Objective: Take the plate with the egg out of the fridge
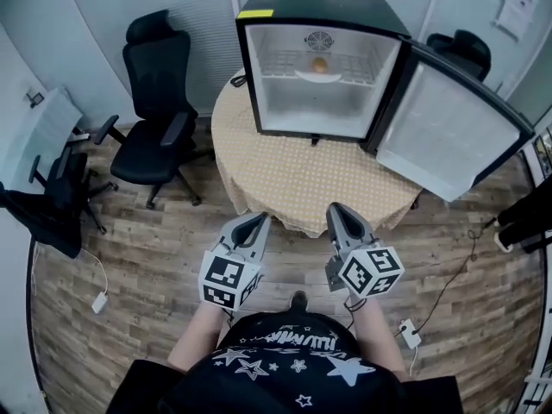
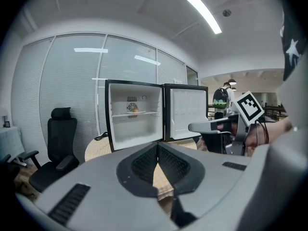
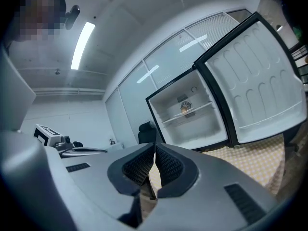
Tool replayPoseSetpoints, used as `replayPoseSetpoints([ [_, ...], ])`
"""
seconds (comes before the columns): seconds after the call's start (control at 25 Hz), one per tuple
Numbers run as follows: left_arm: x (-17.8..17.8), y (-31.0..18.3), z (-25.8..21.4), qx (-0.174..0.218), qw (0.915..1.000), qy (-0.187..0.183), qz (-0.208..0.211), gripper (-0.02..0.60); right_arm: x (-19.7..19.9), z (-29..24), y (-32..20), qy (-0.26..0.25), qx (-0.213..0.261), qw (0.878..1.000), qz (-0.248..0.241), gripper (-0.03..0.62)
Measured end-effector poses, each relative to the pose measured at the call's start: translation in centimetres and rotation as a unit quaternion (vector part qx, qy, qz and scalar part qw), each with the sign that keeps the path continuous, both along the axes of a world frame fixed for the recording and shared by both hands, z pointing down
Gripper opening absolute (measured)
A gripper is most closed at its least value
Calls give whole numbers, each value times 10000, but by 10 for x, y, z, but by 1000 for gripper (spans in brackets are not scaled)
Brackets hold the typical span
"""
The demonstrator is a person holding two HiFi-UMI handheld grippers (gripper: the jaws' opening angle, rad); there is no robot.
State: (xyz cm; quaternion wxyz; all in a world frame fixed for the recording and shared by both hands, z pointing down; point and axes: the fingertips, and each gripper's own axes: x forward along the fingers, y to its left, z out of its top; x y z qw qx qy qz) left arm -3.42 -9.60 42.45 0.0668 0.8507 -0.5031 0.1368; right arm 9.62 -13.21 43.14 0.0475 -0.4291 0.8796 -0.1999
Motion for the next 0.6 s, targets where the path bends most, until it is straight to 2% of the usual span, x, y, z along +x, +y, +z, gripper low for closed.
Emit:
replayPoseSetpoints([
  [0.16,9,-18,-1,64,9999,35,-135,8,11,-1,-16,8,33,10000,-89,29],
  [0.36,20,-30,5,-92,9998,83,-161,8,28,8,-32,-60,-99,9999,-54,29],
  [0.6,13,-39,8,-178,9992,151,-322,8,31,17,-43,-33,-220,9998,-2,29],
])
